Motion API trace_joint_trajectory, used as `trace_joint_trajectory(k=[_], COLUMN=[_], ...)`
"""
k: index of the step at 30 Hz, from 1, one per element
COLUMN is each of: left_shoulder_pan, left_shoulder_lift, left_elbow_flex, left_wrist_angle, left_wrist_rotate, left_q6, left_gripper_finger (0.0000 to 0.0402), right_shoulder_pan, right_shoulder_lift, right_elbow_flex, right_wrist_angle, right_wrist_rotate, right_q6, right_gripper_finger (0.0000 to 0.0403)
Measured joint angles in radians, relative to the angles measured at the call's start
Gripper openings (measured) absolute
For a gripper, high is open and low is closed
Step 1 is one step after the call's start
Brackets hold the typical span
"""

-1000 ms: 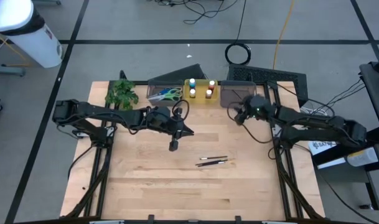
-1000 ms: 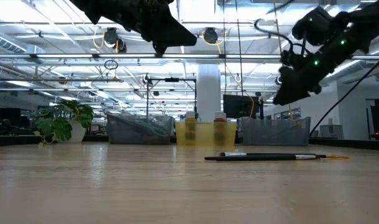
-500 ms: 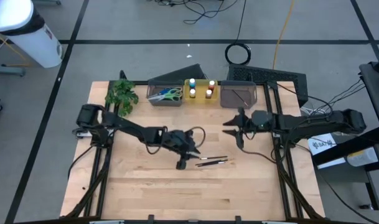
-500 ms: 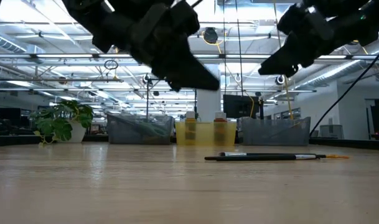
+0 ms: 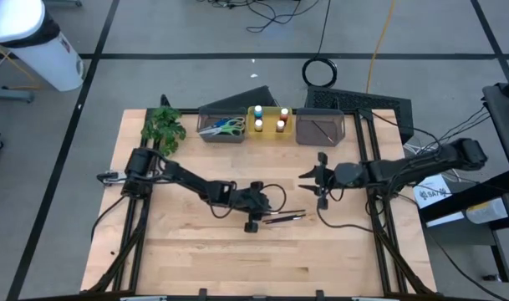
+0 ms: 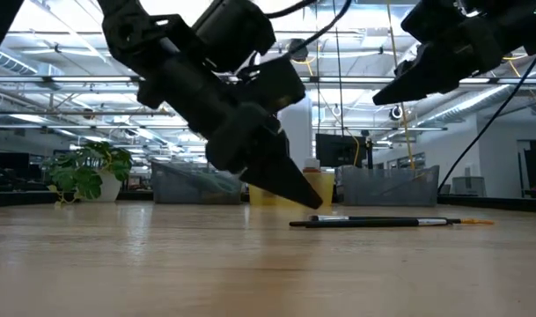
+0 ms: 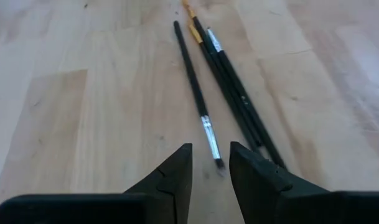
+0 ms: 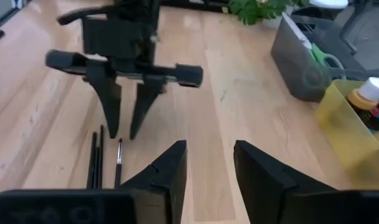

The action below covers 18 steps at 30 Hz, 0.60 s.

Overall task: Pick & Place Paint Supplies
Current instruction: Put the top silver paintbrush into the right black bin

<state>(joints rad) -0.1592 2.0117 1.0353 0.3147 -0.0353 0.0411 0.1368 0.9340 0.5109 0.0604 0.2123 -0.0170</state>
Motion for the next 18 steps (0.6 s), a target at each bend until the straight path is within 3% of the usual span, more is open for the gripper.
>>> trace_joint_trajectory(k=[18], left_shoulder_pan=[0.008], left_shoulder_lift=[0.011], left_elbow_flex=[0.004], left_wrist_angle=[-0.039], left_wrist_rotate=[-0.024], left_q6=[-0.051], left_gripper_finger=[0.0118], right_shoulder_pan=[0.009], right_shoulder_lift=[0.075], right_elbow_flex=[0.000], right_wrist_angle=[0.090], right_wrist_rotate=[0.001], right_q6=[-0.020], right_gripper_finger=[0.0109])
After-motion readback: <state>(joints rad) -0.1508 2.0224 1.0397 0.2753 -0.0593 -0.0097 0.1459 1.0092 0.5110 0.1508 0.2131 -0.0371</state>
